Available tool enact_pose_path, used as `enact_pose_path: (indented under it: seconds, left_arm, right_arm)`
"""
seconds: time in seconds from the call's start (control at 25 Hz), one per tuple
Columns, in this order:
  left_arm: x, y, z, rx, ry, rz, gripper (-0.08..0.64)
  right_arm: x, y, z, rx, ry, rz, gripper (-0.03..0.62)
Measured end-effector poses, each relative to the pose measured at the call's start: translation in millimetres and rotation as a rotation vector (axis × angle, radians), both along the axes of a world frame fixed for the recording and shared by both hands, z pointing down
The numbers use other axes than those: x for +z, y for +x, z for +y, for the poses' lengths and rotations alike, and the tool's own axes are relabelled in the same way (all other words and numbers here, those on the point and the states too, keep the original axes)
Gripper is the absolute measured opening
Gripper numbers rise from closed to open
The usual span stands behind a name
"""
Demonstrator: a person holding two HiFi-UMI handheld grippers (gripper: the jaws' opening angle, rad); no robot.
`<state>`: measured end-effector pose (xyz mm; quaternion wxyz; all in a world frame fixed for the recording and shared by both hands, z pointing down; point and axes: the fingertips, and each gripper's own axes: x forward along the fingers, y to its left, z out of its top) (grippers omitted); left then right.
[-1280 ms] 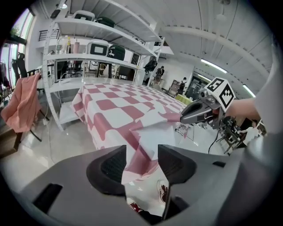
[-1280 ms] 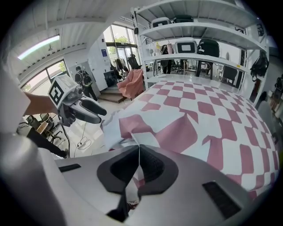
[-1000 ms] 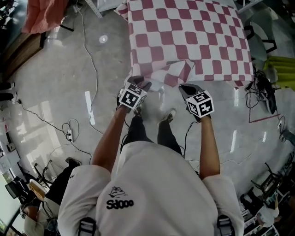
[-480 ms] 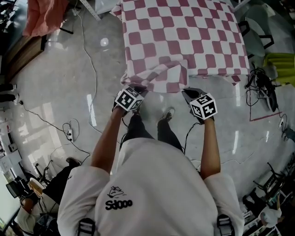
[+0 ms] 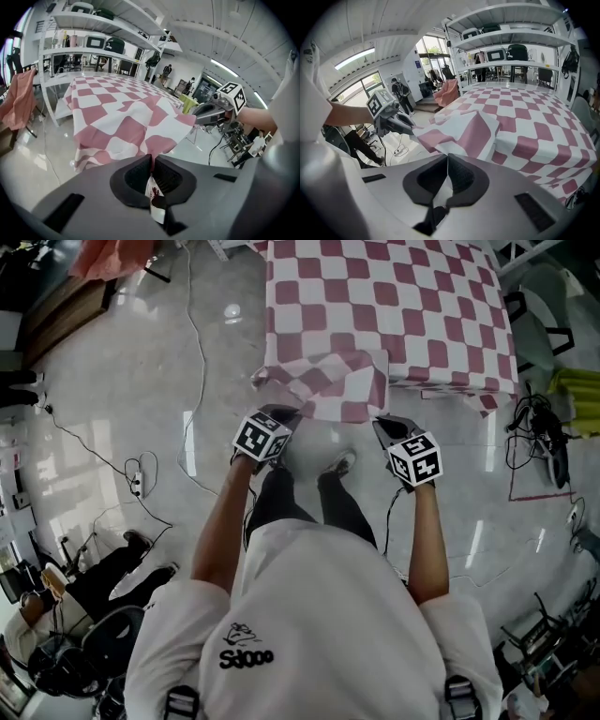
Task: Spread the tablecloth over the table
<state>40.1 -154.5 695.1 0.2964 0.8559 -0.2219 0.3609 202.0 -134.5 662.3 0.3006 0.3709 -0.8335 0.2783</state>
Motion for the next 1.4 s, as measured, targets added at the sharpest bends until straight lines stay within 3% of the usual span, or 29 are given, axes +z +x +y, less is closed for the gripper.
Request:
enact_pose_path:
  seconds: [0.24, 0.52, 1.0, 1.4]
  left_arm:
    - [-4.2, -10.1, 23.4, -0.051, -0.001, 0.014, 0.029]
    - [-10.2, -31.5, 51.5, -0.085, 0.013, 0.023, 0.029]
    - [8.3, -56.0, 103.5, -0.024, -0.006, -0.005, 0.029]
    - [38.4, -63.5, 135.8, -0.024, -0.068, -0.018, 0.029]
  right_arm:
    - [-4.9, -7.8, 22.3, 0.042, 0.022, 0.024, 0.025]
    - [-13.0, -29.0, 63.1, 0.009, 0.042, 0.064, 0.025]
    - [12.6, -51.3, 114.3, 0.050, 0.000, 0.106, 0.025]
    - [43.8, -54.7, 141.6, 0.090, -0.060, 0.124, 0.025]
